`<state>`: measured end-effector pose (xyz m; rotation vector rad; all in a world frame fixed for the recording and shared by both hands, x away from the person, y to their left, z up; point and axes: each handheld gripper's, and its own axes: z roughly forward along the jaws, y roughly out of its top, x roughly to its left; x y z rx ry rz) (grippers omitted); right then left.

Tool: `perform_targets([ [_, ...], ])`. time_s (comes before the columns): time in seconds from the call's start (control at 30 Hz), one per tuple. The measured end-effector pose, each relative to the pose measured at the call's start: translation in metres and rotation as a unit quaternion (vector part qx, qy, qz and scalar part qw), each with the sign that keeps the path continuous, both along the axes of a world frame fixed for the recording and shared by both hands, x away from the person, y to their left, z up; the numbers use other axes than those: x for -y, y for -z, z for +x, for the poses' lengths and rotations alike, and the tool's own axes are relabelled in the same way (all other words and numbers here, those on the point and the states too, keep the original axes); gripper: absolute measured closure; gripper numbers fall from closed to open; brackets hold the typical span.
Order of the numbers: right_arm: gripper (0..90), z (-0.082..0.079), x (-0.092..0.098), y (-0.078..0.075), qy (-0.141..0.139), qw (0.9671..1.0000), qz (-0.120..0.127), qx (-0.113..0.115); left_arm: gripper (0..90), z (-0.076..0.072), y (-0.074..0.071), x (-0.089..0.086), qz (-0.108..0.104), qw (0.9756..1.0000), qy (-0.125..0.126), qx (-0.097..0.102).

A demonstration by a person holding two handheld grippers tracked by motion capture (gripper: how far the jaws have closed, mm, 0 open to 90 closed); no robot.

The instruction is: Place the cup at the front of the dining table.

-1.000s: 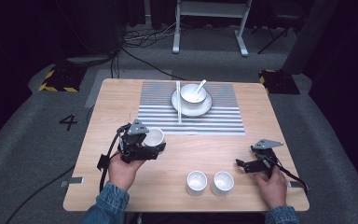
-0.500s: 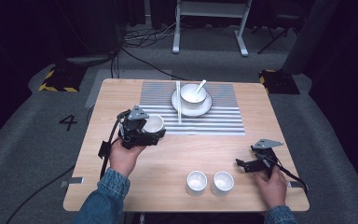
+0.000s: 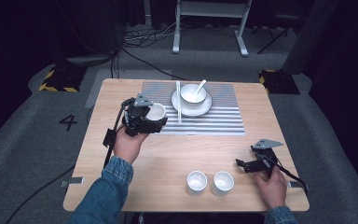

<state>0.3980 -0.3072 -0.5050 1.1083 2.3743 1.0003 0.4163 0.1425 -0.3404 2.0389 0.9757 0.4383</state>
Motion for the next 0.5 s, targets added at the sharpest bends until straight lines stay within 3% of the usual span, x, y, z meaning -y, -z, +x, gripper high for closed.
perform_targets([
  [0.07,4.4,0.0,0.0,0.0,0.0,1.0,0.0,0.0,26.8,0.005,-0.001,0.0,-0.02,0.9998,0.002,-0.009],
  [0.1,4.4,0.0,0.0,0.0,0.0,1.0,0.0,0.0,26.8,0.01,-0.001,-0.001,-0.041,0.999,0.003,-0.017],
  [0.2,4.4,0.0,0.0,0.0,0.0,1.0,0.0,0.0,26.8,0.014,-0.002,0.001,-0.03,0.9995,-0.004,-0.012],
  [0.23,4.4,0.0,0.0,0.0,0.0,1.0,0.0,0.0,26.8,0.018,-0.002,0.004,-0.016,0.9998,-0.012,-0.008],
  [0.5,4.4,0.0,0.0,0.0,0.0,1.0,0.0,0.0,26.8,0.043,-0.005,0.01,0.001,0.9996,-0.028,-0.001],
])
